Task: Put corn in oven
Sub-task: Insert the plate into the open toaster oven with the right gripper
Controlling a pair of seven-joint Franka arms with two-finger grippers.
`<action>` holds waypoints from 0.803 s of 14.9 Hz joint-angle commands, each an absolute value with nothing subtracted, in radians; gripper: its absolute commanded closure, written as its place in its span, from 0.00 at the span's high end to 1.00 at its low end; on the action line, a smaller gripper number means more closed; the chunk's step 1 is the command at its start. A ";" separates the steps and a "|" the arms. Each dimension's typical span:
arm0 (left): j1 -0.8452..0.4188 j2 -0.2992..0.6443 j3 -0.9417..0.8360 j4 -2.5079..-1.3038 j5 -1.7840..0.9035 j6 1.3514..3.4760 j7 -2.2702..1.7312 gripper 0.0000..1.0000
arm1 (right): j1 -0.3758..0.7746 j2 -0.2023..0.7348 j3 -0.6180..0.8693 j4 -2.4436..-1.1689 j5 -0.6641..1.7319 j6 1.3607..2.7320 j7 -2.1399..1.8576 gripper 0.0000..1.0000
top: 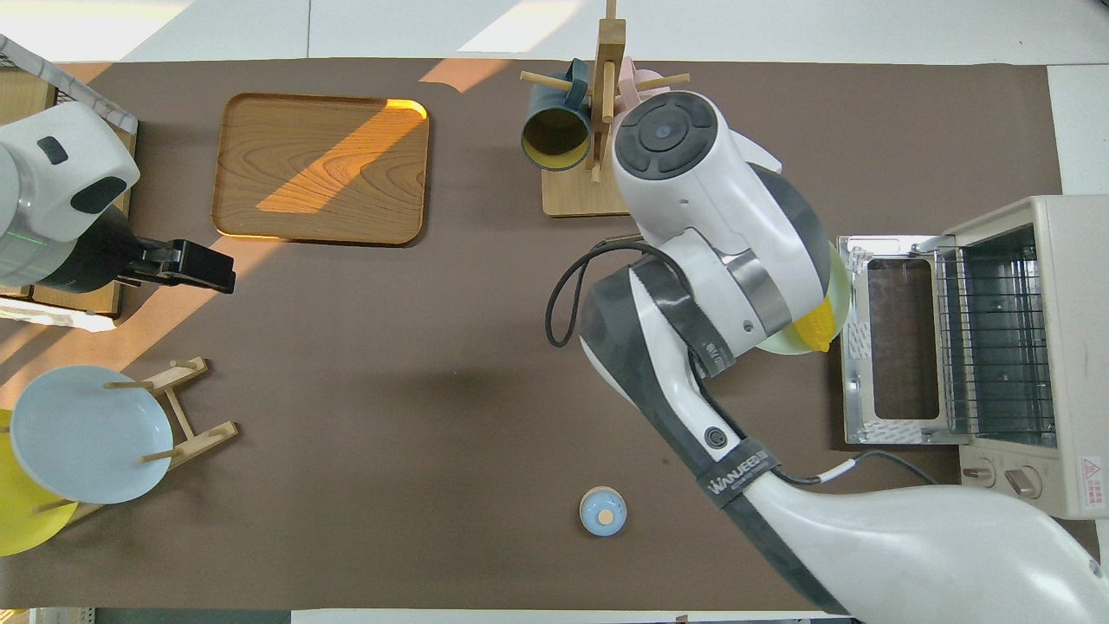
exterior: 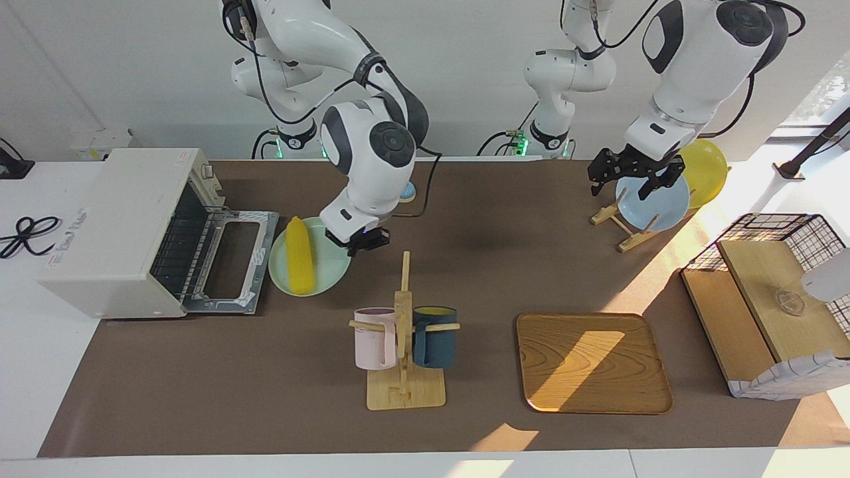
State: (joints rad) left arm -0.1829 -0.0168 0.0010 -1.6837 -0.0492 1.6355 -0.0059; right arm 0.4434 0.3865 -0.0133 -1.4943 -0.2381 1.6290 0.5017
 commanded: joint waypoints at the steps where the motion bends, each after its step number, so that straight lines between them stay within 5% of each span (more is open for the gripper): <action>1: -0.210 -0.012 0.017 -1.681 -0.005 1.641 0.006 1.00 | 0.376 0.298 -0.003 -1.646 -0.304 1.637 0.492 0.00; 12: -0.202 -0.020 0.014 -1.689 -0.006 1.644 -0.005 1.00 | 0.029 0.144 0.002 -1.917 -0.348 1.739 0.272 0.00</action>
State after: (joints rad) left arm -0.1919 -0.0131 0.0031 -1.6835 -0.0257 1.6355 -0.0049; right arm 0.0629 0.1934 -0.0148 -1.8173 -0.3363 1.6682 0.2930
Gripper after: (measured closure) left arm 0.000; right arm 0.978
